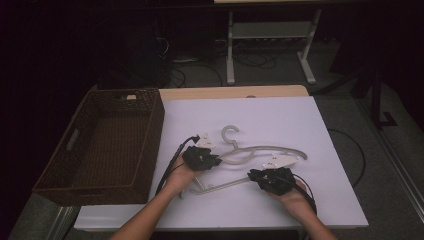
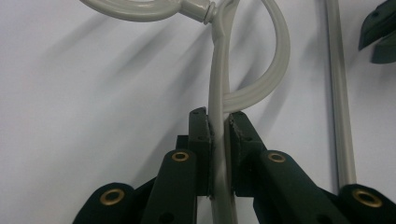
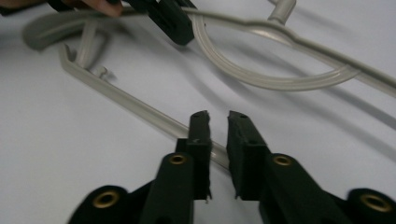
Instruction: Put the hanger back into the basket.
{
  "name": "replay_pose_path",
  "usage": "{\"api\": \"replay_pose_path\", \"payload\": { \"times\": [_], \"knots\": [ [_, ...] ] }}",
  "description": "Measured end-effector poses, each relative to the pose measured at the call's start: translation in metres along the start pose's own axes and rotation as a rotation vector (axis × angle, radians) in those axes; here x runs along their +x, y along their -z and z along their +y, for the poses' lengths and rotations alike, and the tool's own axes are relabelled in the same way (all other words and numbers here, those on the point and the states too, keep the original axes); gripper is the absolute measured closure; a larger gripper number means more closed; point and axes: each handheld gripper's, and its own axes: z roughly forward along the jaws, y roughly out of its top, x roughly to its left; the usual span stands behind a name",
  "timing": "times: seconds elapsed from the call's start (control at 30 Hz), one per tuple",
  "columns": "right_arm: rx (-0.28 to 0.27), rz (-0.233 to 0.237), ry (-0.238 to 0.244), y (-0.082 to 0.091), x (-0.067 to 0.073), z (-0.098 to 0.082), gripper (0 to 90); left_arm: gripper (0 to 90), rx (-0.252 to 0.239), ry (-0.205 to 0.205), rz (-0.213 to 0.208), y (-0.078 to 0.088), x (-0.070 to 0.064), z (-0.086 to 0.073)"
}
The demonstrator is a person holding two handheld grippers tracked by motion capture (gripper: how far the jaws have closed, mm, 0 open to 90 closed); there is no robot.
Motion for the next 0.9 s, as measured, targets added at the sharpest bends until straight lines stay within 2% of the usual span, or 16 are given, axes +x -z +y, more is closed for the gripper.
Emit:
{"api": "replay_pose_path", "payload": {
  "times": [0.13, 0.17, 0.2, 0.33, 0.5, 0.67, 0.77, 0.9],
  "knots": [
    [-0.041, 0.02, 0.005, 0.008, 0.001, 0.002, 61.7, 81.6, -0.026, 0.022, -0.004, 0.004, -0.001, 0.002],
    [-0.055, 0.036, -0.005, 0.011, 0.002, 0.002, 53.0, 81.6, -0.028, 0.023, -0.005, 0.006, -0.001, 0.003],
    [-0.055, 0.036, -0.005, 0.011, 0.002, 0.002, 53.0, 81.6, -0.029, 0.021, -0.009, 0.008, -0.001, 0.003],
    [-0.068, 0.04, -0.013, 0.016, 0.003, 0.001, 40.3, 81.7, -0.042, 0.035, -0.012, 0.014, -0.002, 0.006],
    [-0.12, 0.045, -0.019, 0.028, 0.002, 0.0, 31.4, 81.7, -0.032, 0.046, 0.007, 0.022, -0.003, 0.011],
    [-0.159, 0.05, -0.006, 0.036, 0.004, 0.001, 28.8, 81.7, -0.029, 0.063, 0.034, 0.035, -0.002, 0.018],
    [-0.166, 0.055, -0.008, 0.037, 0.004, 0.002, 28.0, 81.7, -0.032, 0.085, 0.047, 0.042, -0.001, 0.025],
    [-0.166, 0.067, 0.0, 0.037, 0.006, 0.002, 26.0, 81.7, -0.027, 0.091, 0.067, 0.056, 0.0, 0.036]
  ]
}}
